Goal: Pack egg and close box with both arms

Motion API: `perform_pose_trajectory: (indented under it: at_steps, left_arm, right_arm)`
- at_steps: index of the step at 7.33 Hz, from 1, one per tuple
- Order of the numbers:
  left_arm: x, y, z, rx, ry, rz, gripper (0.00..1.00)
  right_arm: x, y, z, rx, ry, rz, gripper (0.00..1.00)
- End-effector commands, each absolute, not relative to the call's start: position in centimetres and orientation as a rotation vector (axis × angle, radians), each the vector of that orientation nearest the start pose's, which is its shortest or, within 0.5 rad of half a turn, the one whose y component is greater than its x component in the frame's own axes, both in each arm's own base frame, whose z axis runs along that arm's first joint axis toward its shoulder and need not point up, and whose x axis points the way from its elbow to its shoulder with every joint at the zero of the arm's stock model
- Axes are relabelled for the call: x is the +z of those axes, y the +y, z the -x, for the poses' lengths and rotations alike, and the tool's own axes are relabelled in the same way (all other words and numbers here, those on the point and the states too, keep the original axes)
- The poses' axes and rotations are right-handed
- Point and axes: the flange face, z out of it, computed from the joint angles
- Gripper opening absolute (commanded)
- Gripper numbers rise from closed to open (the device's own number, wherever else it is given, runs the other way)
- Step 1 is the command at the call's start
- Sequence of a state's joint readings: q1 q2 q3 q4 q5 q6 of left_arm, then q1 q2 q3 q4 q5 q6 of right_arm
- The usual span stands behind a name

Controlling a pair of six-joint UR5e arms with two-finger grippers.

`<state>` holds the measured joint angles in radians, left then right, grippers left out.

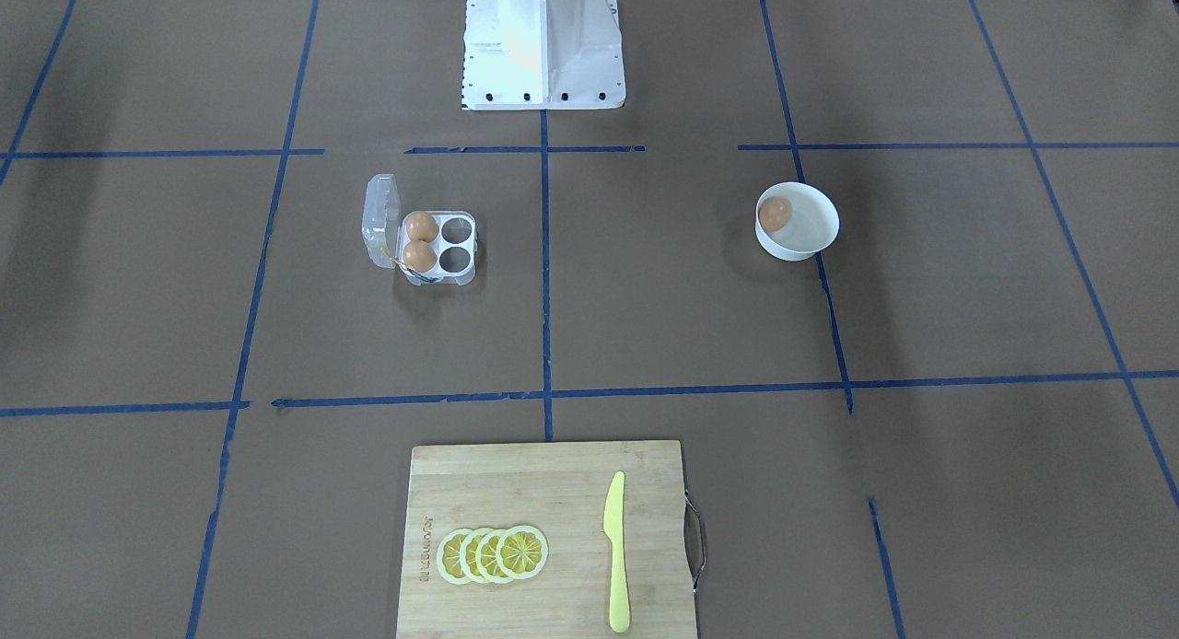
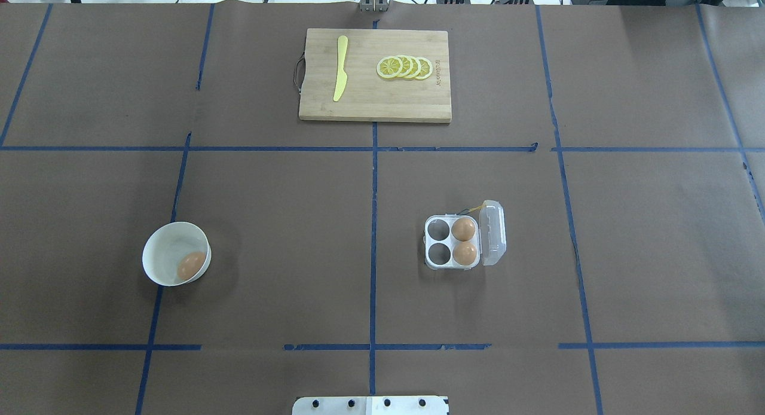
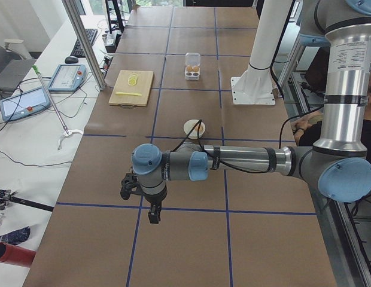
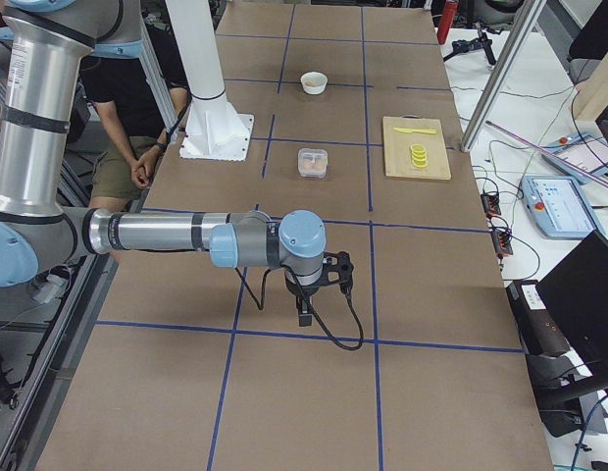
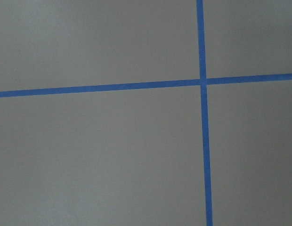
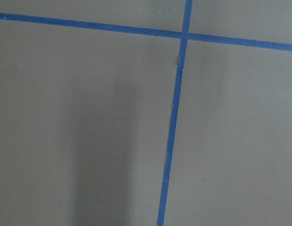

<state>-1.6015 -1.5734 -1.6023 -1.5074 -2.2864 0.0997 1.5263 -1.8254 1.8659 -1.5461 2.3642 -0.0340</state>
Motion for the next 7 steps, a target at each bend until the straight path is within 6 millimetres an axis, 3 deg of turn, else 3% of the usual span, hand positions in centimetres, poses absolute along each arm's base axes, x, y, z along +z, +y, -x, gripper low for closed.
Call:
perform_pose_trajectory:
  at_steps: [1, 7]
  left_arm:
    - [62.78, -49.0, 8.3, 0.073, 0.714, -0.055, 1.0]
    - [62.53, -49.03, 8.15, 0.08, 0.714, -0.065, 1.0]
  right_arm:
    - [62.17, -39.12, -4.52, -0.1, -0.79, -0.057, 1.0]
    - [62.22, -39.12, -4.51, -0.1, -0.792, -0.057, 1.0]
